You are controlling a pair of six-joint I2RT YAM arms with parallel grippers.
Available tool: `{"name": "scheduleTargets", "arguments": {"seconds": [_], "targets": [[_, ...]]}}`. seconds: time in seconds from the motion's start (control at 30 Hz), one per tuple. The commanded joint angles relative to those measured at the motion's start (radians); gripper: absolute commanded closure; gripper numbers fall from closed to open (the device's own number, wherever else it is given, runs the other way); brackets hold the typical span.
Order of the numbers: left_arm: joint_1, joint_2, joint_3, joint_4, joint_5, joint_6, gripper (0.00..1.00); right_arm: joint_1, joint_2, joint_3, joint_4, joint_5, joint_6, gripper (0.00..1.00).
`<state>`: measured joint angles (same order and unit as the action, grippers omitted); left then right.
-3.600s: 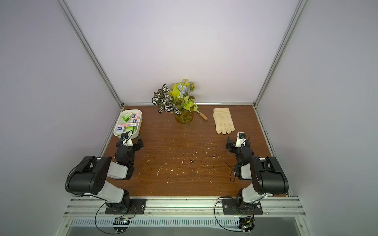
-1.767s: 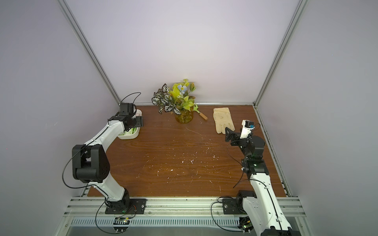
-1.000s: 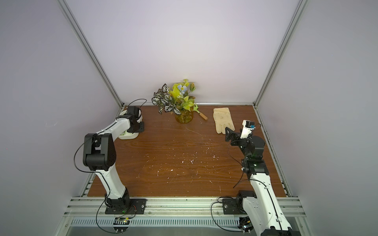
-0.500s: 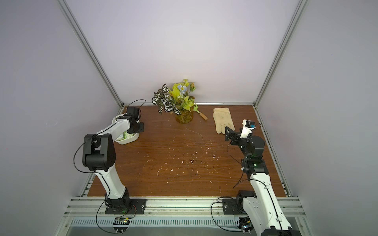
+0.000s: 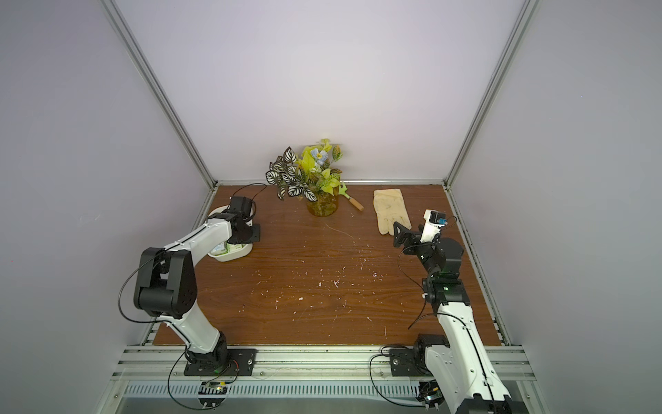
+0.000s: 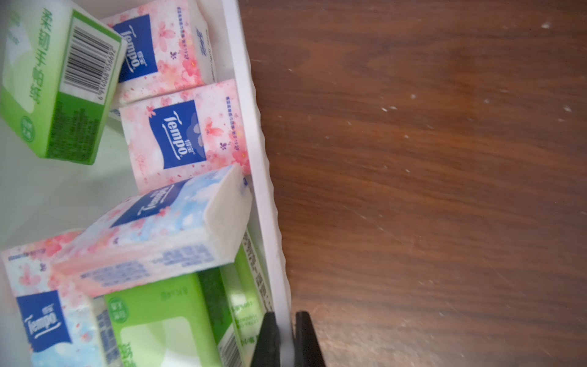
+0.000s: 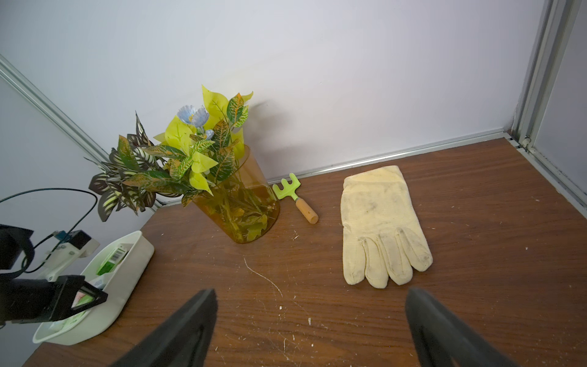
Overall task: Take the pocket tissues out of the storage box
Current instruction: Move the storage box to the center of the board.
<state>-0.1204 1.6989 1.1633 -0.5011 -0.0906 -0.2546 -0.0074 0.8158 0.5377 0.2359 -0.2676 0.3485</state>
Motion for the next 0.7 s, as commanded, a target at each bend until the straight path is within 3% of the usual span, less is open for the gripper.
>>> {"name": "scheduleTargets", "arguments": {"seconds": [0.0, 0.37, 0.67], "targets": [[-0.045, -0.080, -0.069, 0.000, 0.046, -0.050, 1.00, 0.007, -0.007, -0.007, 0.028, -0.011, 0.005, 0.01], [-0.178, -0.269, -0.235, 0.005, 0.092, -0.138, 1.00, 0.009, -0.007, -0.011, 0.032, -0.005, 0.022, 0.01], [-0.362, -0.236, -0.213, 0.007, 0.069, -0.195, 1.00, 0.013, -0.012, -0.002, 0.013, 0.007, 0.024, 0.01]]}}
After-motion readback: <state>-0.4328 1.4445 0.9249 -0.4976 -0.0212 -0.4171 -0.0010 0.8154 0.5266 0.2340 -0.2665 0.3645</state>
